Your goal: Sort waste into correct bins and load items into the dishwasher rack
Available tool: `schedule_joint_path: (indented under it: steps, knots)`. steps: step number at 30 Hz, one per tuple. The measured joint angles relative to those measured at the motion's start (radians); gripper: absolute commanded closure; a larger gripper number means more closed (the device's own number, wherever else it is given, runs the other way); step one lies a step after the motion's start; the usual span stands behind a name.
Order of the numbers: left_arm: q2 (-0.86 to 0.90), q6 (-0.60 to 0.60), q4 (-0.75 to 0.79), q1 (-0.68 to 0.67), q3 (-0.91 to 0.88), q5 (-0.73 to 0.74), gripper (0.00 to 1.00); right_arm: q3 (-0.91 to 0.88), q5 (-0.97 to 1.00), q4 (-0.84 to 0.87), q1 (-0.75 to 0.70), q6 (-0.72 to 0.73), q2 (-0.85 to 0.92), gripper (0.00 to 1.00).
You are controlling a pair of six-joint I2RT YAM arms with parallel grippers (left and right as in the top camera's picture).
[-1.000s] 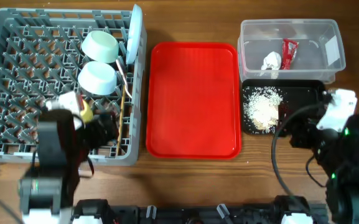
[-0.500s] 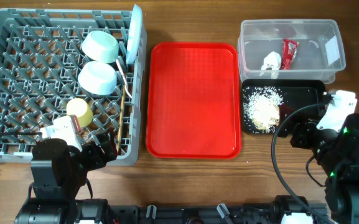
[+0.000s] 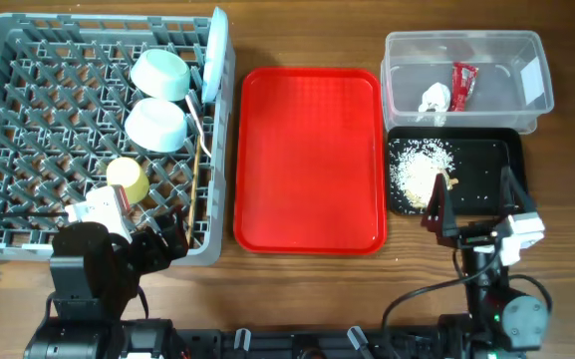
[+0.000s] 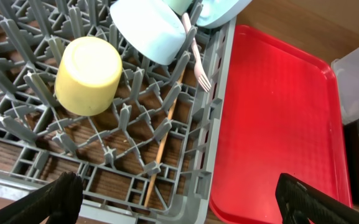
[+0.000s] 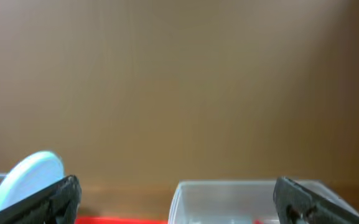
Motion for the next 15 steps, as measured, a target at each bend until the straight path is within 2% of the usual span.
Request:
schedule_joint_path:
  steps: [2, 4, 15]
  knots:
    - [0.000, 0.000, 0.000, 0.000, 0.000, 0.000, 0.00, -0.095, 0.002, -0.101, 0.000, -0.017, -0.004, 0.00]
    - [0.000, 0.000, 0.000, 0.000, 0.000, 0.000, 0.00, -0.097, 0.003, -0.195, 0.000, -0.022, -0.004, 0.00]
    - [0.000, 0.000, 0.000, 0.000, 0.000, 0.000, 0.00, -0.097, 0.003, -0.206, 0.000, -0.023, -0.004, 0.00]
